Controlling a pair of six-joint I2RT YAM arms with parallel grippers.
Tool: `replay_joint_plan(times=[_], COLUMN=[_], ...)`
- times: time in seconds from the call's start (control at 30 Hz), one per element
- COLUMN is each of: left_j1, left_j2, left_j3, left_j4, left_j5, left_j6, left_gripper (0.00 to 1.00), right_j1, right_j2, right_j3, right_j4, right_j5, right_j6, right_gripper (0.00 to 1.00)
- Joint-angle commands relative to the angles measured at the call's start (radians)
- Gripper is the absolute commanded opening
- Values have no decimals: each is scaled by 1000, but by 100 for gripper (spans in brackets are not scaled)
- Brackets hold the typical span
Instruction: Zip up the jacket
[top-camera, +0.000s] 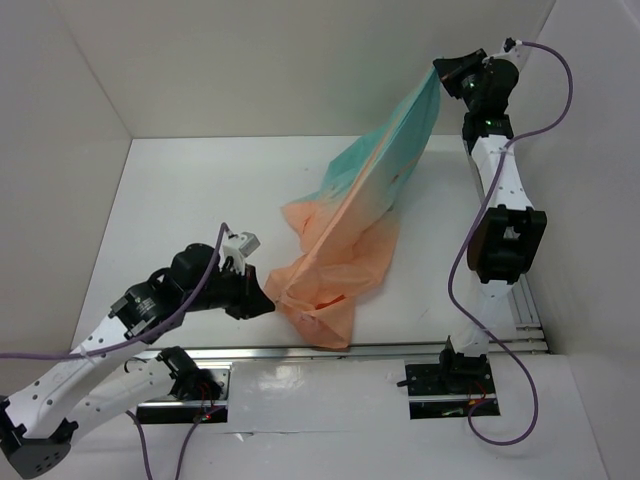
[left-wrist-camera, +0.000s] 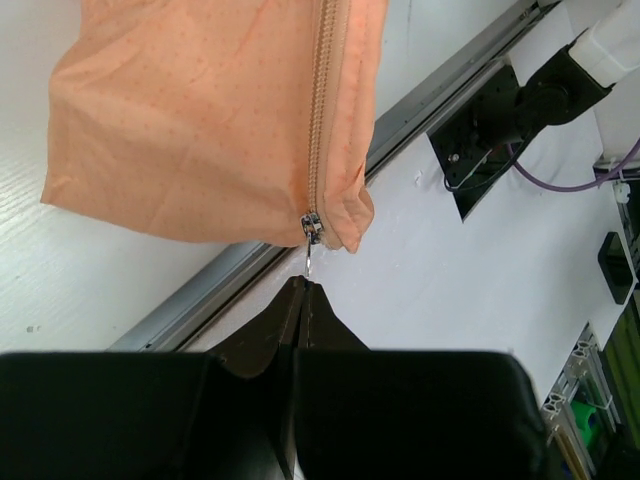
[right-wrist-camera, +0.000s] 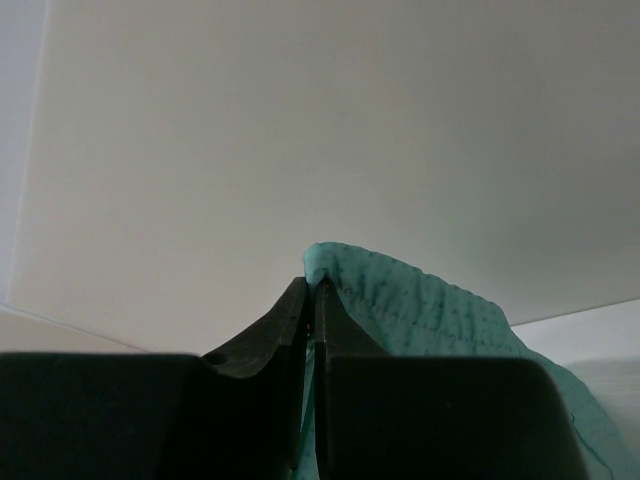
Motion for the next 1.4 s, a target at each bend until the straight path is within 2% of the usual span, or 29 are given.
replay_joint_plan(times=[0.0,0.27,0.33,0.43,0.53,0.63,0.67,0.77,0.8,0.97,1.03,1.07,1.1,1.13,1.17,1.23,1.27,1.3,1.37], left_j1=[-11,-11,-11,-11,-11,0,41,142,208,364,417,436,453,482,482,493,493,493,493], left_j2=[-32,-74,-74,-22,64,223,265,401,453,529,556,569,598,615,630,655,655,655,627], left_j3=[-10,18,41,87,177,355,451,565,614,648,638,638,638,660,670,690,690,681,667], left_j4=[-127,-157,-157,-60,41,41,41,32,32,96,126,126,126,98,86,48,32,23,23], left_j5=[14,-69,-131,-277,-440,-611,-630,-603,-586,-462,-446,-417,-388,-364,-301,-285,-261,-252,-251], left_j6=[-42,-91,-100,-137,-140,-79,-60,-23,-14,1,13,29,42,52,82,92,102,102,102], left_gripper=[0,0,0,0,0,0,0,0,0,0,0,0,3,29,48,79,83,94,100], right_j1=[-39,-39,-39,-39,-27,-16,-16,-5,-5,36,50,75,88,105,139,165,165,174,175], right_j2=[-55,-64,-64,-102,-156,-220,-237,-312,-355,-490,-547,-561,-573,-582,-593,-602,-617,-627,-657], right_j3=[43,12,1,-74,-189,-317,-353,-494,-570,-807,-905,-930,-948,-962,-962,-962,-951,-951,-918], right_j4=[86,98,110,150,175,189,189,178,169,95,62,8,-26,-70,-184,-291,-335,-412,-474], right_j5=[73,64,35,6,-20,-46,-46,-68,-68,-25,-1,47,73,111,216,333,424,462,533], right_j6=[1,10,19,30,30,7,7,-27,-27,-101,-134,-172,-200,-231,-286,-321,-337,-337,-348], right_gripper=[0,0,0,0,0,0,0,0,0,0,7,14,23,59,73,97,100,100,100])
